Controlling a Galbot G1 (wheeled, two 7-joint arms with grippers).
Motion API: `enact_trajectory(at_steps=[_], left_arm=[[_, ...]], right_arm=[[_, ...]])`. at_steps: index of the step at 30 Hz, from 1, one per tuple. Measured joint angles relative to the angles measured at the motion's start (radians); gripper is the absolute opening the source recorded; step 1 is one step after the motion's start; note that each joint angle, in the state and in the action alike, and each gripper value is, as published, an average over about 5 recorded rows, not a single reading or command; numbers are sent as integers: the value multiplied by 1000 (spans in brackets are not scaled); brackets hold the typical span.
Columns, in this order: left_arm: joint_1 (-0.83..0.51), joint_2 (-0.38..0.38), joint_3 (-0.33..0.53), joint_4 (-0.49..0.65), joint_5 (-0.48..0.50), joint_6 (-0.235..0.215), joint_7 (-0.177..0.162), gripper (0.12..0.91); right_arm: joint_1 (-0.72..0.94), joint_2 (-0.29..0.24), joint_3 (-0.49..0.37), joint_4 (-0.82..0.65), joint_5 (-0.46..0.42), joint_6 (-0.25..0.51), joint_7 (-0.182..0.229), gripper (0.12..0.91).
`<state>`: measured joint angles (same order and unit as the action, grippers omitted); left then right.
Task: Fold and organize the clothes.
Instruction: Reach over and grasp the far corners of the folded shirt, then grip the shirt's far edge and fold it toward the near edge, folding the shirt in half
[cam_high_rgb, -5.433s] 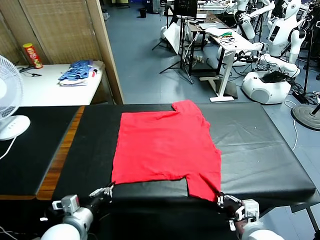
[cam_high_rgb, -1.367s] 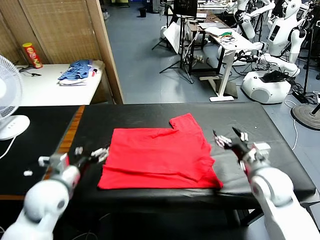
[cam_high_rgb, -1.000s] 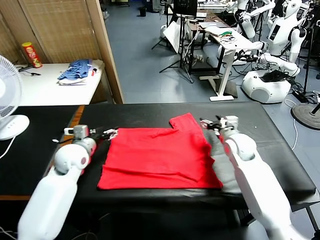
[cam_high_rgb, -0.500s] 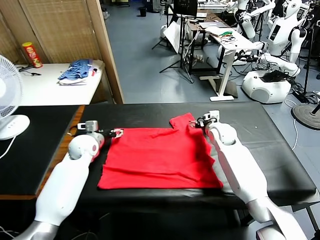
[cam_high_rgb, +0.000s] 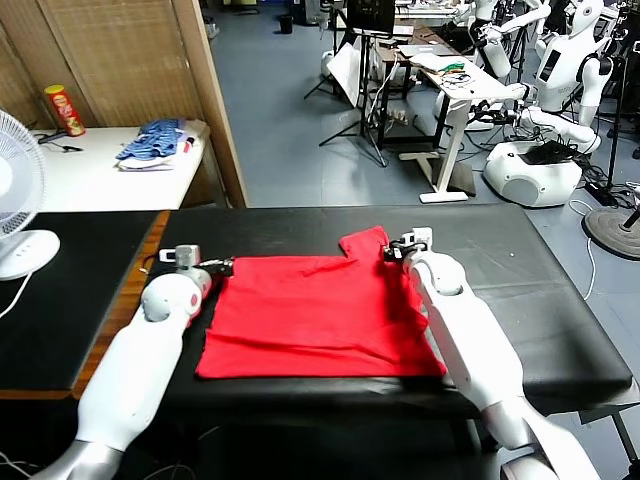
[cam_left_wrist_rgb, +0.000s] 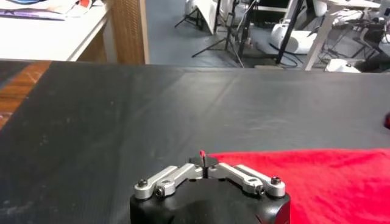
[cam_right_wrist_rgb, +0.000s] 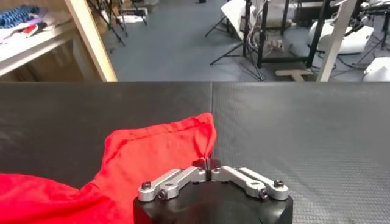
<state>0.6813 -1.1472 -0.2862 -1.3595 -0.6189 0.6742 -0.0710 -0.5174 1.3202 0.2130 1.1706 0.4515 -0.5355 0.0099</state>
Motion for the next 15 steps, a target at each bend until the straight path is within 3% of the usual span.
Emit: enact_trajectory(at_steps=[8, 15], left_arm=[[33, 31, -26, -88, -7, 6, 11, 126], [117, 77, -72, -261, -44, 33, -13, 126]], right_arm=[[-74, -49, 32, 137, 12, 59, -36, 122], [-202, -130, 60, 341, 77, 33, 9, 122]])
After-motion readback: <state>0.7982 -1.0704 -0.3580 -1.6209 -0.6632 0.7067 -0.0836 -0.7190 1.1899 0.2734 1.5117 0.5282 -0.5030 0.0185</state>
